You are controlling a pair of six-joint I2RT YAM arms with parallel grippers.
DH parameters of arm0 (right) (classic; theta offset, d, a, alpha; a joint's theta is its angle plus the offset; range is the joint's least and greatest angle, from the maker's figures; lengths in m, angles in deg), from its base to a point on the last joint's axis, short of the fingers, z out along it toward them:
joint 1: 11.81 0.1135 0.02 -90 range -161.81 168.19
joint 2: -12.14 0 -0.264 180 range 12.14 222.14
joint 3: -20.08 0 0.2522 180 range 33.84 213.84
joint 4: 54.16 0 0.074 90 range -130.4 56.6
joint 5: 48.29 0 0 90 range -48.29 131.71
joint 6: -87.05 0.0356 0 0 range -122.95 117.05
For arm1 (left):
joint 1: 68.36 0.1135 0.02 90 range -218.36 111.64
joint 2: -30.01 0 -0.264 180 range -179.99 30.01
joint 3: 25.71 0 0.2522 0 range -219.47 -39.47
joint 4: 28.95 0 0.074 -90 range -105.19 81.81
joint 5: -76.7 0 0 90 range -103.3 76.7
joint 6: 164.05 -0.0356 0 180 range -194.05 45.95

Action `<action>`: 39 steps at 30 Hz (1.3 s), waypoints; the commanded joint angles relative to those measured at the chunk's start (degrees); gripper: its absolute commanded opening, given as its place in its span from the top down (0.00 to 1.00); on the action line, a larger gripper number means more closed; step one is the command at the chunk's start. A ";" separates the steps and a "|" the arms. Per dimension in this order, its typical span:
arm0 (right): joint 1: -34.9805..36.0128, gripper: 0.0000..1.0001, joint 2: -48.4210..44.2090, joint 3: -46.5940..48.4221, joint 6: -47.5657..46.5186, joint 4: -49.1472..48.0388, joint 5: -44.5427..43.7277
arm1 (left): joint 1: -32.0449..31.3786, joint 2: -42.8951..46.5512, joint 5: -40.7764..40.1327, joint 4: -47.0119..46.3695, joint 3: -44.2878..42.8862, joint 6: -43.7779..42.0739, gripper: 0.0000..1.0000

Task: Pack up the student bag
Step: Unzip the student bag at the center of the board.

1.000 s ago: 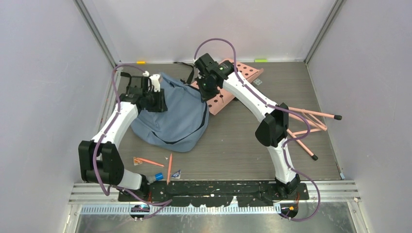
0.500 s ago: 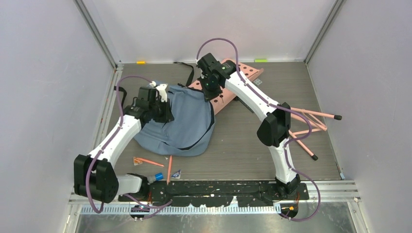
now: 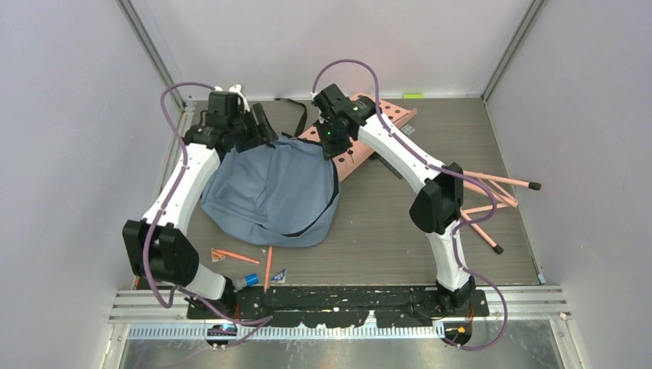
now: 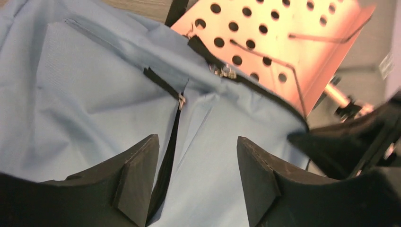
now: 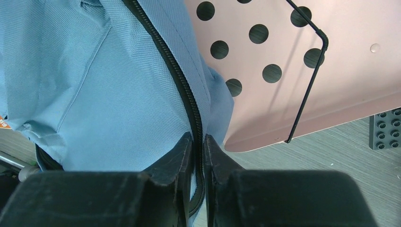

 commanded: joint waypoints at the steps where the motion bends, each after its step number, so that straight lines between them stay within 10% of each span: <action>1: -1.13 0.81 -6.84 -0.52 0.14 -4.96 -2.86 | 1.39 -6.27 0.70 -2.26 -3.20 15.39 0.39; 23: -1.17 0.82 -8.31 -4.89 1.98 -8.86 0.11 | 2.11 -16.07 -8.02 -5.60 -4.27 21.28 0.56; 39: -1.17 0.70 -8.90 -4.05 1.25 -9.52 -3.35 | 2.19 -9.60 -4.91 -11.21 3.49 24.84 1.00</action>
